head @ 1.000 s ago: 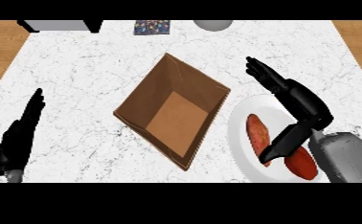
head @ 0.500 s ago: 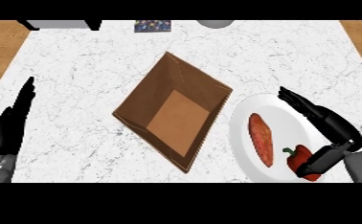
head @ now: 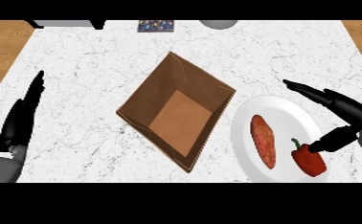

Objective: Pick the sweet potato from the plate and place it in the cardboard box

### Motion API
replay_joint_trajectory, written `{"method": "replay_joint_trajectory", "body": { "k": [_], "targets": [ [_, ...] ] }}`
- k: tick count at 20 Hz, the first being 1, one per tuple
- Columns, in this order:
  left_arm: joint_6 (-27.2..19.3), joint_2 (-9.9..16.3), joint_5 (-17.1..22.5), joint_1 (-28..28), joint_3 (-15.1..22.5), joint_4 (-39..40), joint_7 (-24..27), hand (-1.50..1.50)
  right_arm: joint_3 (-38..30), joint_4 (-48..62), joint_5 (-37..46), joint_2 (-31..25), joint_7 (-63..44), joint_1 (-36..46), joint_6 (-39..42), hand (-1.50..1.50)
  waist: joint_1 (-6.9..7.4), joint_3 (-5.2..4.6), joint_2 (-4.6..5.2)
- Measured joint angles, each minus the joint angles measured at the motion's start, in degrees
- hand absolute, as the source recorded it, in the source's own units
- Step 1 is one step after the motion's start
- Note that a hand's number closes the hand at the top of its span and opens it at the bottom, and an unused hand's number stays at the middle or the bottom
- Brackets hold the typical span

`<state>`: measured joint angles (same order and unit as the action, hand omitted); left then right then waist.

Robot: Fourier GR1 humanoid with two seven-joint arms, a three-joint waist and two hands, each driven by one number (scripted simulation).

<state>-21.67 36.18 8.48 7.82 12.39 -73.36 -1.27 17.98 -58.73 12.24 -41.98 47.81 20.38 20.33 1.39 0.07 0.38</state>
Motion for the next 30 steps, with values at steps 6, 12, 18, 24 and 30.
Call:
{"method": "replay_joint_trajectory", "body": {
  "k": [6,12,18,24,30],
  "targets": [
    [0.1,-0.8,-1.0,-0.3,-0.5,0.7,0.5,0.00,7.2,0.6,9.6,-1.6,-2.1,6.1,0.2,-1.50,0.09,-0.14,-0.17],
    [0.4,-0.7,-2.0,-0.8,-1.6,-1.7,-1.8,0.00,12.1,0.0,15.9,1.1,-7.2,10.1,3.5,-1.50,-0.35,-0.19,-0.39],
    [2.4,-2.0,-3.6,-1.0,-4.2,0.0,-0.8,0.00,12.4,0.6,21.4,4.5,-10.0,11.6,5.1,-1.50,-0.88,-0.23,-0.45],
    [3.4,-4.2,-5.8,-2.2,-5.8,-0.7,-0.7,0.00,11.1,0.4,25.7,7.1,-10.8,11.4,6.1,-1.50,-1.03,-0.33,-0.55],
    [5.8,-4.1,-6.6,-2.0,-8.6,0.2,-0.1,0.00,10.0,-1.3,27.4,8.8,-11.2,10.0,7.1,-1.50,-1.08,-0.42,-0.61]
  ]
}}
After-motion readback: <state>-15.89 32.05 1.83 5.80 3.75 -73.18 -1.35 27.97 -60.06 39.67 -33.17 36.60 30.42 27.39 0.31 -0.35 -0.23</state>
